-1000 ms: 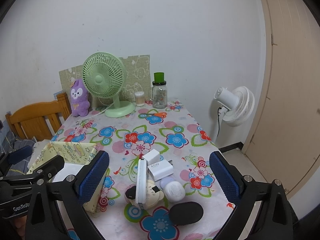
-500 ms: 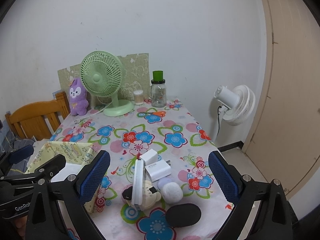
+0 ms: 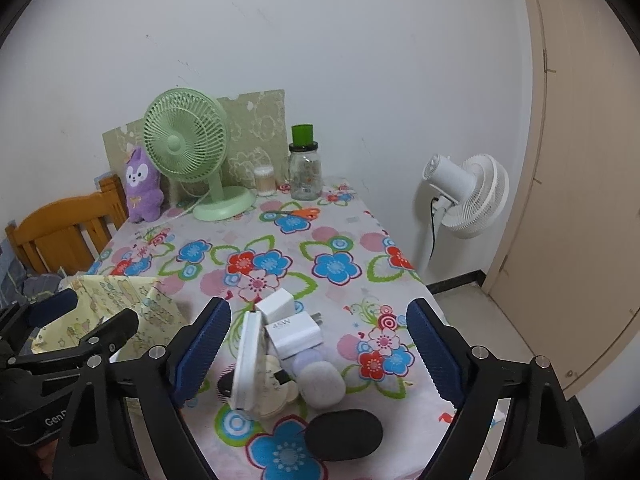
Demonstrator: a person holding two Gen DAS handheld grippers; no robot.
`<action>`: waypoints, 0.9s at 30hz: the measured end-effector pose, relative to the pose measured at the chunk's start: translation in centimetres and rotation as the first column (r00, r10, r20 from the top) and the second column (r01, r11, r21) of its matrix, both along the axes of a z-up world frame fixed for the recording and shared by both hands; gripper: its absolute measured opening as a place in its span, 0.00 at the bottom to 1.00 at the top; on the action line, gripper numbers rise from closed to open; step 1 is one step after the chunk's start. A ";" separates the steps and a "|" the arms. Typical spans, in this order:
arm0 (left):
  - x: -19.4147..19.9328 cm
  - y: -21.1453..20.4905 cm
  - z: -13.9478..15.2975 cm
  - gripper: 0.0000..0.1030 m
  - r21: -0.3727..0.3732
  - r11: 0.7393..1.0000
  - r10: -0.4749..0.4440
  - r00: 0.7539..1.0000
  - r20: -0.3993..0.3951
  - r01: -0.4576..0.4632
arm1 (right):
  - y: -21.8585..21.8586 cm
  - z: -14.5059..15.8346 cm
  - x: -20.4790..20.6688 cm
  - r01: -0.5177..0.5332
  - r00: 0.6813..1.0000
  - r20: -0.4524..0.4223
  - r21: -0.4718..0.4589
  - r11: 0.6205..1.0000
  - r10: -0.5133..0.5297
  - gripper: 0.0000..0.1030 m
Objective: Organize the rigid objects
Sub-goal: 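Grasp the white power bank with the left gripper while the right gripper grasps the white round case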
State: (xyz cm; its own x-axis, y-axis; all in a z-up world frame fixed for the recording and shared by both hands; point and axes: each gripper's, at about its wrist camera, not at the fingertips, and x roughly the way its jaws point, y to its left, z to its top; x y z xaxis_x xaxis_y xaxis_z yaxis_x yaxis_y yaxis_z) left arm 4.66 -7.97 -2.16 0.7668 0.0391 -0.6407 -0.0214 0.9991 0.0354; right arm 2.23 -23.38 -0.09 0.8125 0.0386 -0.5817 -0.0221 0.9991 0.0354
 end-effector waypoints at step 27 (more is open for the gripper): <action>5.4 -6.2 -6.7 0.79 -0.005 0.997 -0.077 0.979 -0.188 0.077 | -4.1 -5.6 5.3 0.027 0.991 -0.130 0.014 1.000 -0.025 0.88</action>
